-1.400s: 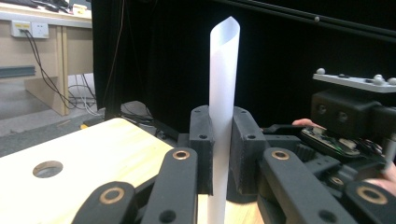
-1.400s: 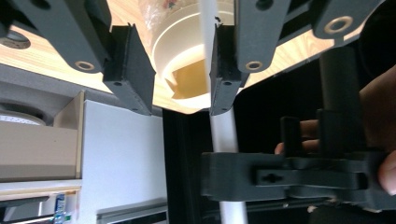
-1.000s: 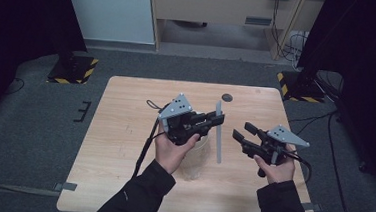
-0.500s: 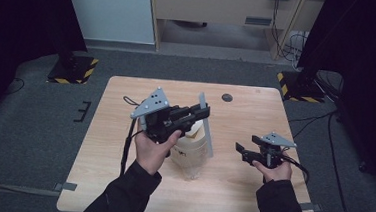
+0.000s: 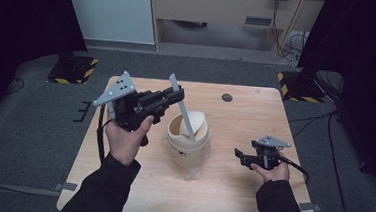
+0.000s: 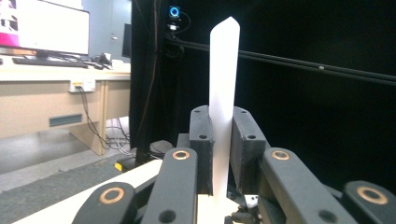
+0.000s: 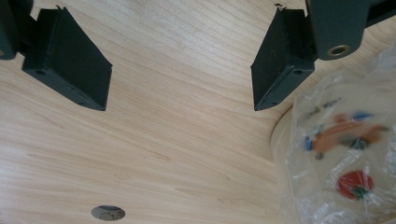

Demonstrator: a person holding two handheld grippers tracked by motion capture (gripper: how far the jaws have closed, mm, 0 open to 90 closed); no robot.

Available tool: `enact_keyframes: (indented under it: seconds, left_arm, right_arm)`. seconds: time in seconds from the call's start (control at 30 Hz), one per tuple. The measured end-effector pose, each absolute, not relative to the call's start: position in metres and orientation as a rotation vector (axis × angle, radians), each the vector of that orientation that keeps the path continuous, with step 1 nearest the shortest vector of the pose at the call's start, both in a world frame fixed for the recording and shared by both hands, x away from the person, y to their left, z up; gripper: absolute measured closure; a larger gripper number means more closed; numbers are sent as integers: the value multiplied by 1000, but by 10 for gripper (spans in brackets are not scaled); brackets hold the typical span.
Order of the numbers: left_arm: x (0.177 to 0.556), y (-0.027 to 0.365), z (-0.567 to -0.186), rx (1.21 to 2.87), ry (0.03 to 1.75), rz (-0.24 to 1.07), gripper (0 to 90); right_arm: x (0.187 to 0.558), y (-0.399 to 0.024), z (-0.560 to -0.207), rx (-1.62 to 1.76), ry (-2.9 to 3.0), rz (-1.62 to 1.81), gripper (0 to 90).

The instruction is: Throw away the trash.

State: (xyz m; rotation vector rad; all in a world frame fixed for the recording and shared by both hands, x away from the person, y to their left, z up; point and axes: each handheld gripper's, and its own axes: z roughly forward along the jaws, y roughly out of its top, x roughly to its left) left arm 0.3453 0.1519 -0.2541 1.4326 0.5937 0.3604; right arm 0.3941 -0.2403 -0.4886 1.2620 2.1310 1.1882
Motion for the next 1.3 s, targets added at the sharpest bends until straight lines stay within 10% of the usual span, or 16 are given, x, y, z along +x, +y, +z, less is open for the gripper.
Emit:
enact_keyframes:
  seconds: [1.3]
  left_arm:
    - [406,173,-325,1451,773,470,798]
  right_arm:
    - [401,-241,-514,1254,2271,1024,149]
